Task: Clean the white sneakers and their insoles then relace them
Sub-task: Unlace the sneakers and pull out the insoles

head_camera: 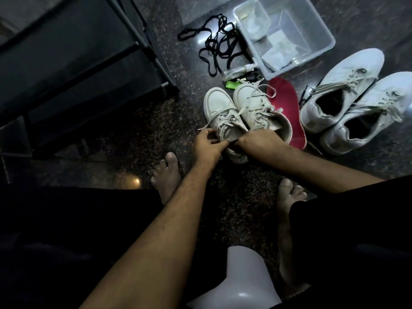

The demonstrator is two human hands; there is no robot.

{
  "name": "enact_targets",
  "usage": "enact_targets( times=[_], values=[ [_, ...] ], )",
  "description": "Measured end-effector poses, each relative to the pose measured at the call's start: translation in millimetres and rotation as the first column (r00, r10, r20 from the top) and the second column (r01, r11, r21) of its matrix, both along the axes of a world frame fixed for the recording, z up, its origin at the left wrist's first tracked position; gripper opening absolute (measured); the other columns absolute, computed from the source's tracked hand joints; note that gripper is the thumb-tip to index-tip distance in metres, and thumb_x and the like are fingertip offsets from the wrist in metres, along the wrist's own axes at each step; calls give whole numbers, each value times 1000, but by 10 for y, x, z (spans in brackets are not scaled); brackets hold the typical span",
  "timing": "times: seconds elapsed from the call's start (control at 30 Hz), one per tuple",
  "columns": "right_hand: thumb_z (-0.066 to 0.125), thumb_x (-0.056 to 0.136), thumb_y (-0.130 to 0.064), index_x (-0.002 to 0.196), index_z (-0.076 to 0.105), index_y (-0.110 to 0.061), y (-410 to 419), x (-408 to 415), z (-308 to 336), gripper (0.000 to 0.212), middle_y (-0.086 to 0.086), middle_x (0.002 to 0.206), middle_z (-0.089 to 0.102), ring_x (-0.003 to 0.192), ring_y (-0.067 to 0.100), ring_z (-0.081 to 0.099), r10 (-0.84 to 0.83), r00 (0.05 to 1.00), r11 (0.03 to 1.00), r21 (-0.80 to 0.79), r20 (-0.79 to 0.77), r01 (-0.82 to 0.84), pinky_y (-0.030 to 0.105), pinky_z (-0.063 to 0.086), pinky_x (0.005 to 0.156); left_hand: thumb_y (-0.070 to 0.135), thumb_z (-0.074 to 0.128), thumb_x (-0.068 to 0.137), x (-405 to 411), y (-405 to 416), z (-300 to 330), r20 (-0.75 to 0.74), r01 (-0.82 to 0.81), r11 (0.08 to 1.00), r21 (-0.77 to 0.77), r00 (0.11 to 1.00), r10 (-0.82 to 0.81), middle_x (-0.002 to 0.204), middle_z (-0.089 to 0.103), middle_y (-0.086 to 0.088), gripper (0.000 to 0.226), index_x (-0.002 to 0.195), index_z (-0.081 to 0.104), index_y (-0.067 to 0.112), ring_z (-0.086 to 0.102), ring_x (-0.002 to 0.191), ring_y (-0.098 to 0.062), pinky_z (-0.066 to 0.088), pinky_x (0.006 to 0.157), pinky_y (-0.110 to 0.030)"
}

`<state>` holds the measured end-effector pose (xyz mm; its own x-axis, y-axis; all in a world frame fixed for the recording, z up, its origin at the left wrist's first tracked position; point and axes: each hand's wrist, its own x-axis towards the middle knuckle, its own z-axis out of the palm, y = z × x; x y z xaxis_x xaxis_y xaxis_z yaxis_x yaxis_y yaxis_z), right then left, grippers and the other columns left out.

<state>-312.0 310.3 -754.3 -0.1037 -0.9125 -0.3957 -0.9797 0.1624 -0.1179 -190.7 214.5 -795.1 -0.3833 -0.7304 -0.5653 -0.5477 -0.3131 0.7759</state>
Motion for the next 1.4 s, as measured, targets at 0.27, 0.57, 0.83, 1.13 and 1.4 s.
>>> enact_targets(
  times=[0.27, 0.57, 0.83, 1.13, 1.4],
  values=[
    [29, 104, -34, 150, 29, -27, 67, -32, -48, 47, -5, 156, 34, 109, 29, 64, -29, 1000, 999, 34, -8, 29, 37, 44, 58, 4, 65, 69, -56, 32, 100, 185, 392, 782, -485, 920, -347, 125, 46, -4, 70, 133, 49, 29, 54, 110, -22, 45, 96, -29],
    [35, 102, -30, 129, 55, -25, 65, -17, -12, 34, -4, 131, 54, 99, 25, 68, -58, 998, 998, -13, -24, 58, 35, 45, 54, 17, 74, 73, -223, -120, 92, 419, 565, 666, -488, 820, -389, 115, 47, -11, 45, 116, 59, 16, 58, 96, -35, 51, 82, -43],
    [41, 101, -26, 109, 70, -17, -216, 71, 72, 32, 5, 104, 71, 98, 28, 68, -23, 987, 999, 35, -159, 28, 32, 37, 65, 11, 62, 78, -223, -229, 152, 376, 547, 576, -608, 837, -398, 91, 67, -17, 22, 100, 65, 9, 62, 84, -39, 46, 70, -43],
    [33, 103, -16, 114, 64, -6, -479, -63, 75, 35, 11, 114, 69, 103, 32, 66, 311, 915, 949, 140, -255, -284, 35, 37, 68, 5, 62, 80, -295, -329, 165, 302, 483, 724, -493, 875, -378, 84, 72, -13, 16, 94, 70, 9, 66, 81, -32, 49, 71, -37],
    [37, 102, -24, 113, 63, -2, -519, -122, -67, 36, 16, 112, 69, 103, 36, 66, 137, 974, 986, 116, -180, -118, 42, 50, 83, 6, 62, 78, -310, -283, 205, 285, 435, 765, -476, 899, -334, 85, 73, -13, 21, 96, 72, 11, 67, 82, -30, 50, 72, -36]
  ],
)
